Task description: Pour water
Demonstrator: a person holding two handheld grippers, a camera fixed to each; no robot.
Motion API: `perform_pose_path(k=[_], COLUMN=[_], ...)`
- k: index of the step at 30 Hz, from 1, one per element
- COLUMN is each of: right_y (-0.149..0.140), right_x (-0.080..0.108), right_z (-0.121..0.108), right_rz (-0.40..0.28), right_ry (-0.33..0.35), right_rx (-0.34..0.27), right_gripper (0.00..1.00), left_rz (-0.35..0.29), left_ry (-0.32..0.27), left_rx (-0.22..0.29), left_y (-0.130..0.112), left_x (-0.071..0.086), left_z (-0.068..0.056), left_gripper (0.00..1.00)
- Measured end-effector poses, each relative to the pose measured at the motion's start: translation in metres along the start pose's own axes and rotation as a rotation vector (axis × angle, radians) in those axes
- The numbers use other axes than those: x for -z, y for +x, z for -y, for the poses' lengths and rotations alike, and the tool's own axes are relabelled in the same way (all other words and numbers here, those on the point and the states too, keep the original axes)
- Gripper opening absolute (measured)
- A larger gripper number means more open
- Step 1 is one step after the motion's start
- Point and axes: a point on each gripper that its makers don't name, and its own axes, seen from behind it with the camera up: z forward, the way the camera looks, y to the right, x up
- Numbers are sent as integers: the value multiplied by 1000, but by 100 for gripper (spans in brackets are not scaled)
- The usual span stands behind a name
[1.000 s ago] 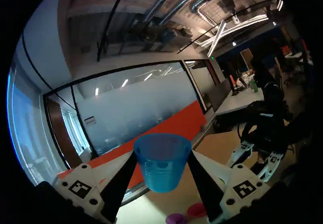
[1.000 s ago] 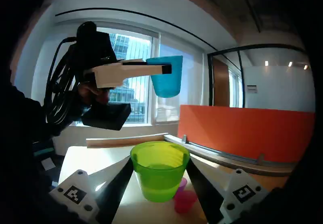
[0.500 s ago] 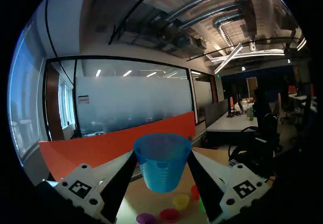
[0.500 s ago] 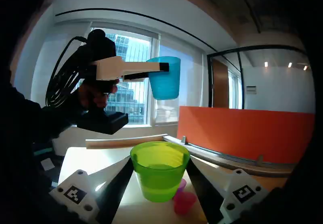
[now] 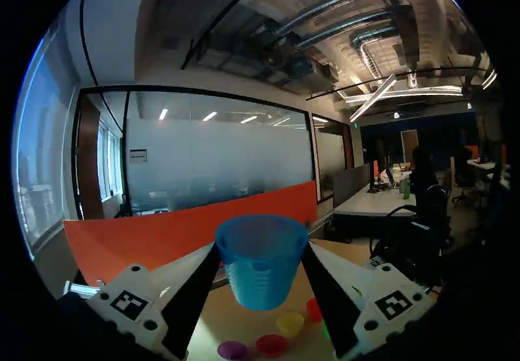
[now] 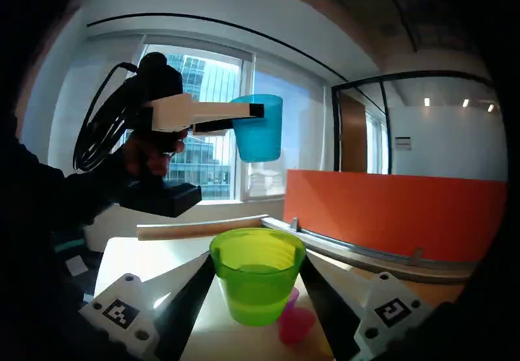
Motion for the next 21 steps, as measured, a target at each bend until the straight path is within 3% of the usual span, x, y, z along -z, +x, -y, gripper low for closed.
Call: perform_pose_path(k=[21], right_y=[1], right_x=[28], right_z=[-27], right_rz=[44], right_ry=[-63], right_rx=[-5], right_gripper=[89], left_rz=[47], left_ry=[-4], left_rx=[28], left_y=[-46], left_x=[16], left_z=[3], left_gripper=[85])
